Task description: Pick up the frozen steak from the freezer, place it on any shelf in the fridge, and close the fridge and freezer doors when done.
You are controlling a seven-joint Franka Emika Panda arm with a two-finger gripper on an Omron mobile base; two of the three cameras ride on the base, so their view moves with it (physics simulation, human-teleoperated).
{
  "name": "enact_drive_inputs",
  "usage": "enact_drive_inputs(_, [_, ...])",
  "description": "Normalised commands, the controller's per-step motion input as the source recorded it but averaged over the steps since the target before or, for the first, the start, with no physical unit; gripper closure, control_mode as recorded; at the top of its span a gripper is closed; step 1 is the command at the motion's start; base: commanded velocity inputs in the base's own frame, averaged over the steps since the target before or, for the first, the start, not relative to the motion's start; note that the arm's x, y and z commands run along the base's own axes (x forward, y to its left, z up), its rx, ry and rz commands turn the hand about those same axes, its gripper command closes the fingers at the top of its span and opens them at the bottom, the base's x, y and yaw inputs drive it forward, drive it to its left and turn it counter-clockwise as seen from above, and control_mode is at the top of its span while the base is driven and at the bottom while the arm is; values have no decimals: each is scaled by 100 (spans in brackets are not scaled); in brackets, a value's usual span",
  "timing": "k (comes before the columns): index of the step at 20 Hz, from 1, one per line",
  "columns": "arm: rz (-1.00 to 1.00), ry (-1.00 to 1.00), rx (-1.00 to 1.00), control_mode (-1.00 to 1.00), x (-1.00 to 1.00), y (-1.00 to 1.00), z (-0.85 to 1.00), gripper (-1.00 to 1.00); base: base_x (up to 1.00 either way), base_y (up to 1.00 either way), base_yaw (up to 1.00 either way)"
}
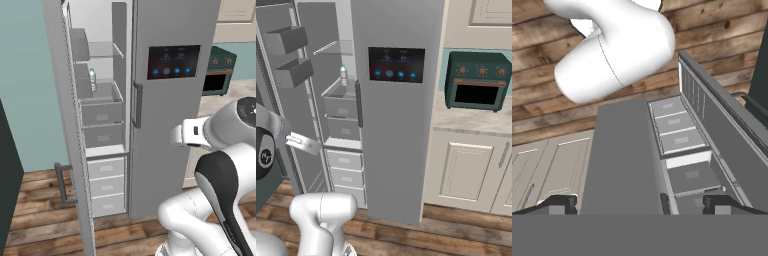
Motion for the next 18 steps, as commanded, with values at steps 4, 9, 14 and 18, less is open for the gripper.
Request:
enact_drive_inputs(4, [2, -4, 0, -100, -19, 0, 0, -100, 0, 0, 0])
enact_drive_inputs(9, [1, -9, 0, -100, -15, 10, 0, -100, 0, 0, 0])
enact_drive_inputs(14, [0, -8, 0, -100, -10, 14, 0, -100, 0, 0, 0])
enact_drive_inputs(18, [0, -4, 0, -100, -1, 10, 0, -100, 0, 0, 0])
